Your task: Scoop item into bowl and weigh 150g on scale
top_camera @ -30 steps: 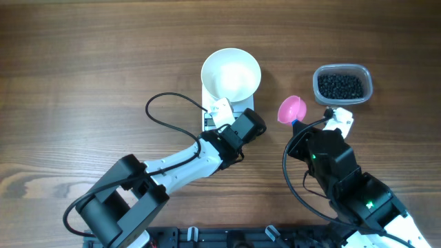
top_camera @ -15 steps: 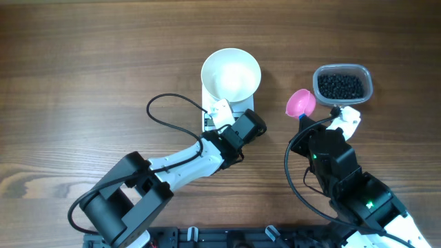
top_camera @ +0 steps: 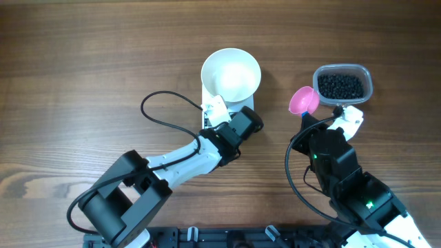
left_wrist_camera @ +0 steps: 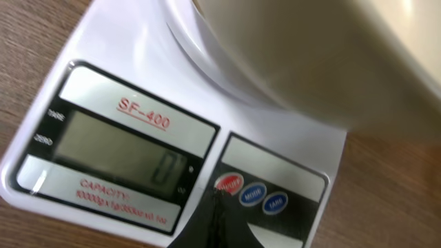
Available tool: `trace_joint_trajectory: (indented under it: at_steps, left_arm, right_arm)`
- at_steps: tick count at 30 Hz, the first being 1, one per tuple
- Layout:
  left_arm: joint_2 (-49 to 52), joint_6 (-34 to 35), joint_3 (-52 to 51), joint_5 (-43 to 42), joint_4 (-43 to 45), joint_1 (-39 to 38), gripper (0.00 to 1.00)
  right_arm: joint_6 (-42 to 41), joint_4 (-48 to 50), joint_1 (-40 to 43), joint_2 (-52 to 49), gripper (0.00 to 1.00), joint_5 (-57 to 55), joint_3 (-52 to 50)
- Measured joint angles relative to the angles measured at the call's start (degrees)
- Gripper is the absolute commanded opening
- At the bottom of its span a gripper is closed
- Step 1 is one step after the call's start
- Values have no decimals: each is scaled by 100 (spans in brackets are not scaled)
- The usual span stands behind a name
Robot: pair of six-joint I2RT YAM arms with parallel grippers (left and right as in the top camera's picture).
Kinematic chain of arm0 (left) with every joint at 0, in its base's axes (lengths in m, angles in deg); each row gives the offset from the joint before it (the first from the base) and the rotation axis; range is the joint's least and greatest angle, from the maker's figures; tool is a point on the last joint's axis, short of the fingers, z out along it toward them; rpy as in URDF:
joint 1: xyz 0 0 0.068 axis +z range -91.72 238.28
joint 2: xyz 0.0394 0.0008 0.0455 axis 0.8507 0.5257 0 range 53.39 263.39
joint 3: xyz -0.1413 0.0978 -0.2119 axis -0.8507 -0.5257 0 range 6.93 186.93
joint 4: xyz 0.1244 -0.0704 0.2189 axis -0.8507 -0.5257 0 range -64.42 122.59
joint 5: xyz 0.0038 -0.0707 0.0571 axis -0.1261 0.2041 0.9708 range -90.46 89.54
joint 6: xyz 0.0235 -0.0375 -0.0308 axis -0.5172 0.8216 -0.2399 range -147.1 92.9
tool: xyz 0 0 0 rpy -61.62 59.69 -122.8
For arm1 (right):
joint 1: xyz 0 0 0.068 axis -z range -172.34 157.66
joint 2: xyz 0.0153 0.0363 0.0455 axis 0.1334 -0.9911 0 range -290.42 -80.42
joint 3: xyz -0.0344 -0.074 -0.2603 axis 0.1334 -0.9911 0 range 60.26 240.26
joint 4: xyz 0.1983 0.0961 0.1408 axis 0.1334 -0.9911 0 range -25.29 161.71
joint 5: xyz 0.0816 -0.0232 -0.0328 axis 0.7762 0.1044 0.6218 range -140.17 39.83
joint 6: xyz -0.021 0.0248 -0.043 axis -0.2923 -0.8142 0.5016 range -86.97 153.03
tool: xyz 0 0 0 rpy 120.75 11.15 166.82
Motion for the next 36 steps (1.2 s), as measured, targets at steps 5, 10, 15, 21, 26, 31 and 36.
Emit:
trace_joint_trajectory:
  at_steps: [5,10,15,21,26,31,36]
  left_arm:
    - [50,0,0,37,190,31,5]
    - [166,-2,0,37,291,31,6]
    - [214,-2,0,37,356,31,4]
    - [208,-90,2,37,223,31,4]
    - [-385,-411,-4,105,-404,31,4]
    - [-1670,-557,-9,686,-1029,90,4]
    - [-2142,-621,-4,1163,-1537,619,4]
  right_arm:
    - [0,22,0,0,4,-17,0]
    - [0,22,0,0,4,-17,0]
    - [0,42,0,-48,4,-20,0]
    - [0,170,0,-262,4,-17,0]
    - [92,422,0,-284,4,-42,0]
    - [160,901,0,-317,4,-455,0]
    - [208,1749,85,-826,4,-1012,2]
